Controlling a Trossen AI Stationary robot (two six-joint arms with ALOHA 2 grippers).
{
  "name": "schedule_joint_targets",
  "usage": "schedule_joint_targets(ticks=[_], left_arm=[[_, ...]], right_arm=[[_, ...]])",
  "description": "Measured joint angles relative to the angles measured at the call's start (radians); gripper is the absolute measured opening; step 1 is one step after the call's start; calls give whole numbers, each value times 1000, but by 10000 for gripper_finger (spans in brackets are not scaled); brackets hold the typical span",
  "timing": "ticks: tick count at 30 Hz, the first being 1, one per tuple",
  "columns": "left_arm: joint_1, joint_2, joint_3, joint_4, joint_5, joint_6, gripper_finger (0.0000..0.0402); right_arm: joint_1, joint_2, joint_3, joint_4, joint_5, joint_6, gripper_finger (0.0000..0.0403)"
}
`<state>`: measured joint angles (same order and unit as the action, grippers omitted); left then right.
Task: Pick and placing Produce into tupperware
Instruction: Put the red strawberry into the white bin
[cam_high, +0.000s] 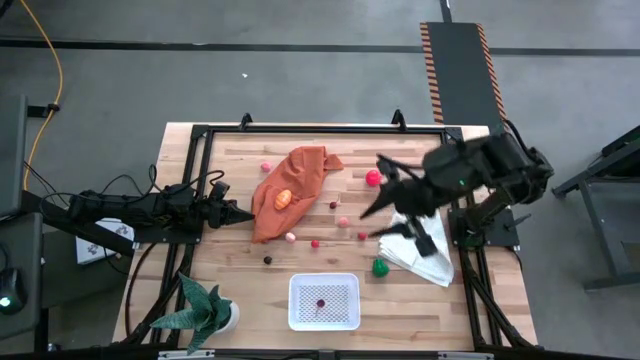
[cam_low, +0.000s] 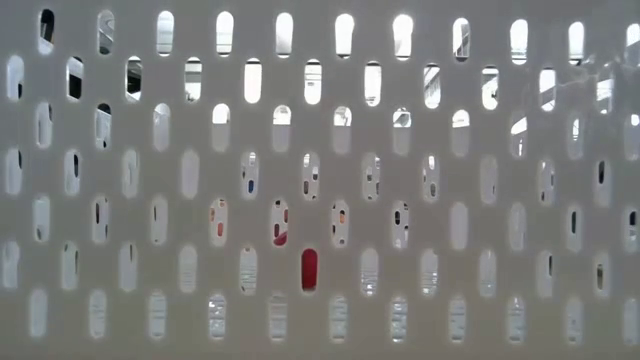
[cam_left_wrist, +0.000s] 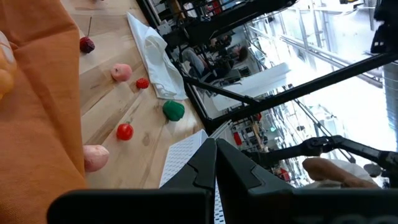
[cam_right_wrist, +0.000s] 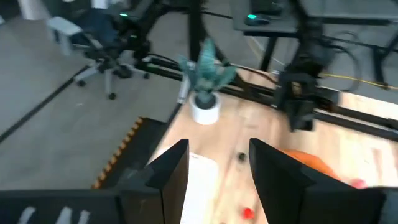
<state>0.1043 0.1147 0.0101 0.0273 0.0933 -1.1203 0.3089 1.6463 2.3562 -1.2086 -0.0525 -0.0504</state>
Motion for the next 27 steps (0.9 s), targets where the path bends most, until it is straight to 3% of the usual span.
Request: schedule_joint_targets(ticks=[27], left_arm=[[0,0,0,0,0,0,1]], right_arm=[[-602,1,0,-68,-90,-114,158]])
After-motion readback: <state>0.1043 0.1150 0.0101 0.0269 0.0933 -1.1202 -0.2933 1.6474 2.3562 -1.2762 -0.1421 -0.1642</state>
